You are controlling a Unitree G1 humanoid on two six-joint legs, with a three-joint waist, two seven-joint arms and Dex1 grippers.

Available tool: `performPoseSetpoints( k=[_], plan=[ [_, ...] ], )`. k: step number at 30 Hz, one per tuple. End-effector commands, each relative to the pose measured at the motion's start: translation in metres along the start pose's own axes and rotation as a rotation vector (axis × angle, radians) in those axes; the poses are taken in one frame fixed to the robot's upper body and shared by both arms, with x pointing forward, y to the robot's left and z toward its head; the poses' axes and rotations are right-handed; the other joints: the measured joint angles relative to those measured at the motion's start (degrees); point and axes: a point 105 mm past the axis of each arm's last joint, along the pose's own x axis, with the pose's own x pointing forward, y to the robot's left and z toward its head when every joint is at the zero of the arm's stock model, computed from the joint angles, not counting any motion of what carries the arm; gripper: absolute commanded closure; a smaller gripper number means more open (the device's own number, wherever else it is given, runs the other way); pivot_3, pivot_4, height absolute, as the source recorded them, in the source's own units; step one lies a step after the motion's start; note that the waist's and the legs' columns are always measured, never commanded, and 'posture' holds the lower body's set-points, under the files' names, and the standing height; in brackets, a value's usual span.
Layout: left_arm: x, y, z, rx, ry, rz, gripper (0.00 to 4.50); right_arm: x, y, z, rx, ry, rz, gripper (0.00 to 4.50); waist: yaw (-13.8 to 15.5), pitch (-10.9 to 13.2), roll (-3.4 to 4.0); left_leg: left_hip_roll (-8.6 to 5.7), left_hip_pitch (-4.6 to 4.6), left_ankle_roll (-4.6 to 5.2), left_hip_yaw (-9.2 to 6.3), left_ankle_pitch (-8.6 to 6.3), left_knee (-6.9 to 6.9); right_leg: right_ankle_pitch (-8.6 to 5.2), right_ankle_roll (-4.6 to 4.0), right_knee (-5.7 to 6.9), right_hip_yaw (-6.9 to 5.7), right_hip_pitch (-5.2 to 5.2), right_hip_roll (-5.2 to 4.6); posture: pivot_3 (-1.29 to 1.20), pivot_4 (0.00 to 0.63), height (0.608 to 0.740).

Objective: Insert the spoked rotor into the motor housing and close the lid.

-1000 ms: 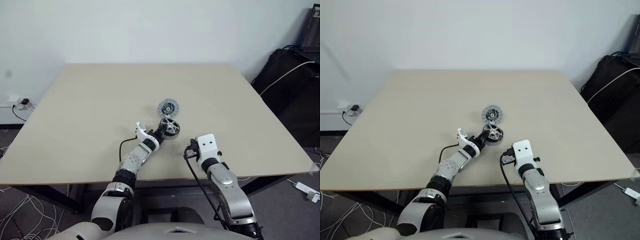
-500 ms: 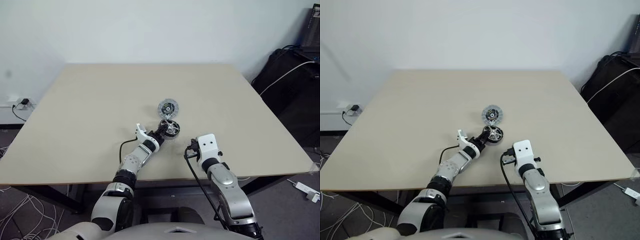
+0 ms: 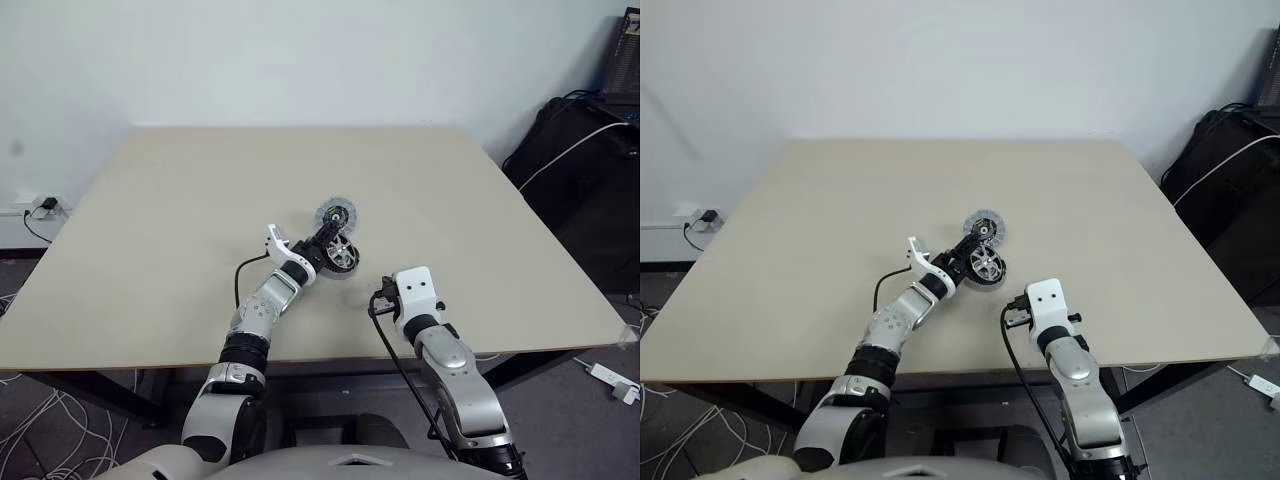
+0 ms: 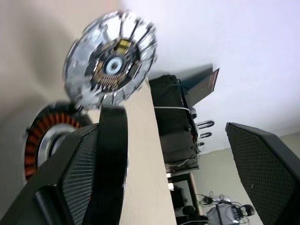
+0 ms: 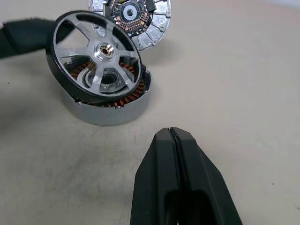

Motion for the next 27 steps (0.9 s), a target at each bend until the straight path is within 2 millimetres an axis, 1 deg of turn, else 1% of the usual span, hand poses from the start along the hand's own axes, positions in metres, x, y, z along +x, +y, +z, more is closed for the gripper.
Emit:
performPoseSetpoints(
  k=[1, 7, 10, 17, 19, 22, 25, 27],
  plan=[
    [-0.001, -0.011, -0.025, -0.078, 0.0, -0.033, 0.12, 0.002, -0.001, 0.016, 0.0, -0.061, -0.001, 4.5, 0.02, 0.0, 0.0, 0.0, 0.0, 0.0, 0.0, 0.0, 0.0, 0.0, 0.0, 0.01, 0.0, 0.0, 0.0, 0.0, 0.0, 0.74],
    [-0.005, -0.007, -0.023, -0.037, -0.003, -0.004, 0.12, 0.003, -0.001, 0.016, -0.002, -0.062, 0.005, 4.5, 0.02, 0.0, 0.0, 0.0, 0.01, 0.0, 0.0, 0.0, 0.01, 0.0, 0.0, 0.01, 0.0, 0.01, 0.01, 0.0, 0.0, 0.74],
    [-0.008, -0.005, -0.022, 0.012, -0.002, 0.006, 0.12, 0.003, -0.001, 0.016, -0.002, -0.061, 0.004, 4.5, 0.01, 0.0, 0.0, 0.0, 0.01, -0.01, 0.0, 0.01, 0.01, 0.0, 0.0, 0.01, 0.0, 0.01, 0.01, 0.0, 0.0, 0.74],
    [-0.019, -0.001, -0.015, 0.109, -0.036, 0.009, 0.12, 0.002, -0.001, 0.015, 0.0, -0.062, 0.002, 4.5, -0.02, -0.01, 0.01, 0.0, 0.02, -0.01, 0.0, 0.01, 0.0, 0.0, 0.0, 0.01, 0.0, 0.01, 0.02, 0.0, 0.0, 0.74],
    [-0.024, -0.004, -0.009, 0.164, -0.067, -0.007, 0.12, 0.002, -0.001, 0.016, 0.001, -0.064, 0.003, 4.5, -0.15, -0.05, 0.08, 0.0, 0.03, -0.03, 0.0, 0.02, -0.03, 0.0, -0.01, 0.01, 0.01, 0.0, 0.02, 0.0, 0.0, 0.74],
    [-0.034, -0.004, 0.0, 0.348, -0.117, -0.005, 0.12, 0.003, 0.0, 0.017, 0.002, -0.069, 0.008, 4.5, -0.15, -0.06, 0.09, 0.01, 0.06, -0.05, 0.01, 0.02, -0.06, -0.01, -0.03, 0.03, 0.02, -0.01, 0.02, 0.0, 0.0, 0.74],
    [-0.045, -0.003, 0.009, 0.488, -0.162, 0.016, 0.72, 0.004, 0.002, 0.018, 0.002, -0.072, 0.013, 4.5, -0.1, -0.16, 0.22, 0.0, 0.08, -0.06, 0.01, 0.02, -0.1, -0.01, -0.05, 0.02, 0.03, 0.02, 0.01, 0.0, 0.0, 0.74],
    [-0.053, -0.002, 0.014, 0.581, -0.189, 0.03, 1.4, 0.006, 0.003, 0.019, -0.001, -0.075, 0.021, 4.5, -0.06, -0.16, 0.23, -0.01, 0.09, -0.05, 0.02, 0.02, -0.11, -0.01, -0.05, 0.01, 0.05, 0.02, -0.01, 0.0, 0.0, 0.74]
  ],
)
